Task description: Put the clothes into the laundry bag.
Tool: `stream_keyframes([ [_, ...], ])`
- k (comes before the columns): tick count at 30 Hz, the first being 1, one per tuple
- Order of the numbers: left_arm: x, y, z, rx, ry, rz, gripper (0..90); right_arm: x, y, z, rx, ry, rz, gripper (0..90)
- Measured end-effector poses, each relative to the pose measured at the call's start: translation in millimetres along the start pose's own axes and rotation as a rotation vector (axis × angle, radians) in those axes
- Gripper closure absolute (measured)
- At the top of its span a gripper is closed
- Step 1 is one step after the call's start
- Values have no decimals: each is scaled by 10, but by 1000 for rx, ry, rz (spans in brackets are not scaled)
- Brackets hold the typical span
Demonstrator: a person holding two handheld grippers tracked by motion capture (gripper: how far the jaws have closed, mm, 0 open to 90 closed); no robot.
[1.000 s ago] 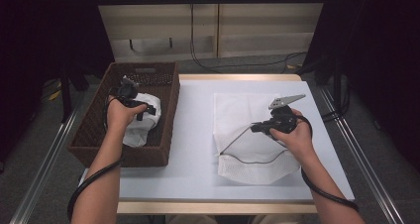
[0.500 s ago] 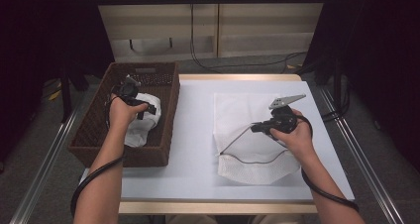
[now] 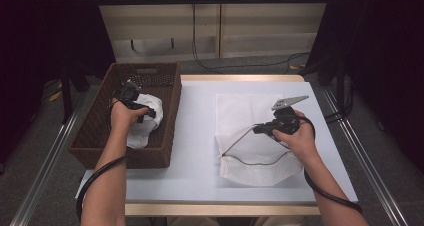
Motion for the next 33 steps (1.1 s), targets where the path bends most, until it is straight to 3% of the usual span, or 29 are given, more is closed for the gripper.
stream_keyframes([
  [11,-49,-97,-6,21,2,-35,19,2,5,-1,1,1,3,892],
  [19,-61,-172,-21,30,-47,-42,0,7,6,1,0,4,8,892],
  [25,-64,-195,-12,41,-28,-50,0,6,8,6,-2,-1,8,892],
  [33,-61,-230,-12,65,-36,-53,0,10,17,-2,0,-2,9,892],
])
Point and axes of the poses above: each handheld gripper's, and its own axes: y roughly backward along the jaws, x roughly out of its top, z roughly to its right, the point moved 9 cm from there along -y, roughly forward along the jaws, and after that the axes turned 6 degrees about y, right-handed, at the moved point
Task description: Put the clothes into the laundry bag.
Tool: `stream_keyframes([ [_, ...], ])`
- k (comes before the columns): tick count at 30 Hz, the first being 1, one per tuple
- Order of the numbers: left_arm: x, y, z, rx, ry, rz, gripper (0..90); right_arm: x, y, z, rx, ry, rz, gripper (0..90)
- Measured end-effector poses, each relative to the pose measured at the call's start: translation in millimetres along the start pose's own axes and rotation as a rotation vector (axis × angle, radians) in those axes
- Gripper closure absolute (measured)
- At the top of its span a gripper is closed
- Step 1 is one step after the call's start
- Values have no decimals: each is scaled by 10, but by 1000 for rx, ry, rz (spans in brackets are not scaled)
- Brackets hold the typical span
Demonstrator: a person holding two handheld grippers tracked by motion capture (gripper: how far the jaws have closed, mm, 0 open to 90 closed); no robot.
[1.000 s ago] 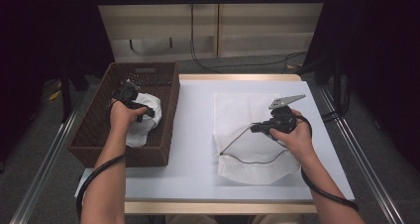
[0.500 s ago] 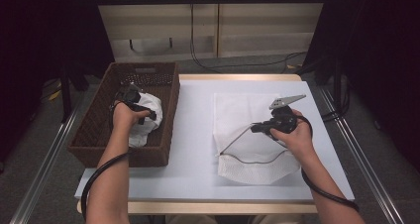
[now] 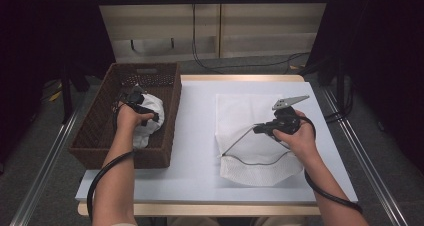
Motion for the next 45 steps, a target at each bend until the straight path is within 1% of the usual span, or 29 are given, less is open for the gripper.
stream_keyframes([
  [6,-2,-18,0,3,0,8,0,-3,3,3,-1,1,-2,893],
  [8,-6,-21,-5,8,-19,7,0,3,6,-2,4,1,3,893],
  [9,-14,-22,6,7,-16,3,0,4,7,-2,5,2,2,892],
  [10,-9,-24,1,19,-23,10,4,4,7,-2,4,0,2,893],
  [12,-10,-20,-4,32,-28,6,25,-1,4,1,-2,1,-2,892],
  [14,-12,-15,7,33,-31,-2,49,-1,3,-1,-1,3,-2,893],
  [15,-10,-14,2,44,-34,-3,58,-1,4,-2,-1,2,-2,892],
  [17,-7,-7,16,42,-34,-7,85,-2,5,-1,-2,0,-3,892],
  [18,-2,-7,16,48,-40,-6,94,-1,5,-2,1,0,-1,892],
  [19,-5,9,28,47,-51,-20,111,-3,6,1,-1,0,-2,892],
  [20,6,10,44,52,-48,-12,146,-3,6,1,0,-2,0,892],
  [23,3,28,78,42,-57,-22,213,0,10,1,0,-1,2,892],
  [24,8,29,84,51,-55,-16,244,3,11,1,0,-1,4,893],
  [26,12,48,109,48,-71,-29,305,4,18,5,-4,3,2,892],
  [27,10,62,118,43,-84,-41,354,4,19,5,-4,2,2,893],
  [28,11,65,139,44,-76,-41,385,4,20,5,-4,2,2,892],
  [29,9,75,155,35,-81,-48,426,4,20,6,-4,2,2,892],
  [30,8,78,170,31,-74,-50,472,4,20,8,-5,1,3,893],
  [31,13,78,174,31,-72,-43,493,4,19,6,-3,1,2,893],
  [33,9,95,187,22,-59,-50,550,2,13,1,-1,-3,2,893],
  [36,0,120,209,25,-33,-61,585,-4,5,2,-1,-3,-1,893],
  [37,5,123,205,31,-33,-56,595,-4,5,2,0,-1,-2,893],
  [38,7,129,209,27,-30,-56,603,-2,6,3,-1,-3,0,893],
  [40,9,153,205,26,-9,-58,615,1,12,7,0,-3,3,893],
  [41,14,163,205,20,9,-52,619,1,16,8,0,-5,4,893],
  [42,15,181,197,15,5,-54,621,-2,20,14,-6,-5,3,893],
  [43,12,205,196,8,23,-53,622,-4,24,16,-5,-5,3,893],
  [44,11,228,187,2,31,-57,623,-3,32,18,-4,-5,4,893],
  [45,16,253,169,0,39,-47,623,-1,35,19,-2,-6,7,893],
])
Point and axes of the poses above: each handheld gripper's, and its own axes: y roughly backward along the jaws, x roughly out of its top, z roughly to its right, the point moved 9 cm from there along -y, roughly forward along the jaws, and after that the axes turned 6 degrees about y, right-handed, at the moved point
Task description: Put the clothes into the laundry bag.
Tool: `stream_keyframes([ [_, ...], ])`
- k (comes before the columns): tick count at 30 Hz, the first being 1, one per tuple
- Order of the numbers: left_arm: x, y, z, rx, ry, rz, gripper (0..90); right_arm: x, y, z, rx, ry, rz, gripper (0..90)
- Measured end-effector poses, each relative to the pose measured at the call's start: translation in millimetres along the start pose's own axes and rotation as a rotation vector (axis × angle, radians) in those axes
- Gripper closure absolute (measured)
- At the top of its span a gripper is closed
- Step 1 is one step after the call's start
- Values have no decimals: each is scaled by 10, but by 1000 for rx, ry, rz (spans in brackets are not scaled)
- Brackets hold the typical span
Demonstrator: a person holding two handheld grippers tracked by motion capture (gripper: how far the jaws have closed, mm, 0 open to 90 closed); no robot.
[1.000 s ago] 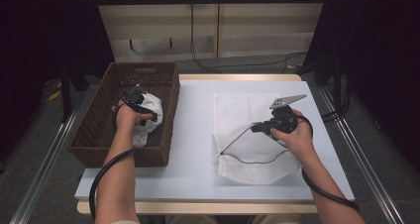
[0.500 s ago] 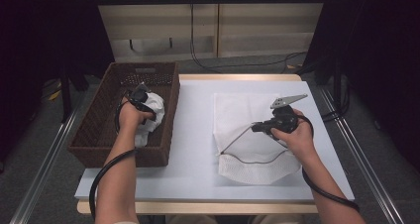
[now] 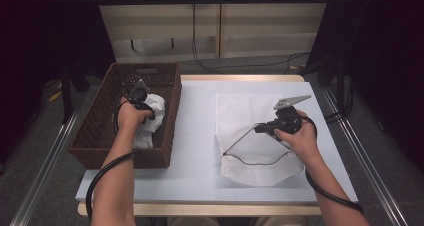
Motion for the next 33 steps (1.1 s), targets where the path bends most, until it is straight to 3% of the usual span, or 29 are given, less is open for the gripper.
stream_keyframes([
  [8,7,286,-111,-27,48,38,624,10,13,-3,-3,-2,6,892],
  [14,26,568,-100,-52,103,47,633,0,4,2,-5,-8,0,893],
  [18,57,764,-76,-57,76,59,635,-1,6,2,-9,-5,-2,893],
  [22,69,890,-43,-74,85,53,638,9,10,-6,-8,1,3,893],
  [30,105,1022,63,-87,65,45,648,13,11,-17,-4,0,4,893],
  [33,107,1062,133,-117,76,45,650,16,18,-17,-5,-1,5,893],
])
Point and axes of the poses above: each handheld gripper's, and its own axes: y roughly backward along the jaws, x roughly out of its top, z roughly to its right, the point moved 9 cm from there along -y, roughly forward along the jaws, and after that the axes turned 6 degrees about y, right-handed, at the moved point
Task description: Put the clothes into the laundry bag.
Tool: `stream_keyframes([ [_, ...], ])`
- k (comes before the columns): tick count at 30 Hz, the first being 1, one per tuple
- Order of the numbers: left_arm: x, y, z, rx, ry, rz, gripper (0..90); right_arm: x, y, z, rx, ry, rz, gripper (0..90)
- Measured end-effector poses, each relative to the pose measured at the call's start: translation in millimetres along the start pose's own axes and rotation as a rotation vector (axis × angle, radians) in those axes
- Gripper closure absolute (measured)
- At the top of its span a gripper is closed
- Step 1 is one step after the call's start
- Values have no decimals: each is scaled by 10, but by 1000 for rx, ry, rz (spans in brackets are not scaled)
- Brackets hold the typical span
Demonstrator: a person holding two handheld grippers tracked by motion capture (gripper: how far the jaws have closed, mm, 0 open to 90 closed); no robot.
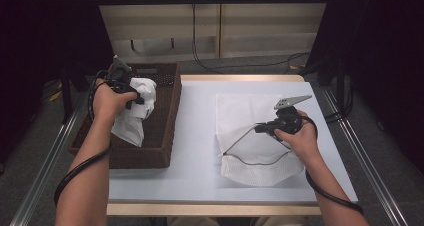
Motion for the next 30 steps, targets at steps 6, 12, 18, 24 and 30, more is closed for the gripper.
stream_keyframes([
  [6,-25,47,126,-20,-31,-9,652,-7,-7,2,-3,1,-6,893],
  [12,-30,127,281,-62,-59,-9,653,4,0,-7,-4,3,-3,893],
  [18,-14,211,417,-91,-82,-1,653,-4,-4,-6,-1,0,-2,893],
  [24,-8,267,527,-101,-105,-7,653,7,6,-9,-4,2,0,893],
  [30,-32,293,702,-116,-157,-11,652,-7,-6,-6,-3,-1,-4,893],
])
Point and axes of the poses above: each handheld gripper's, and its own axes: y roughly backward along the jaws, x roughly out of its top, z roughly to its right, the point moved 9 cm from there along -y, roughly forward along the jaws, and after that the axes turned 6 degrees about y, right-handed, at the moved point
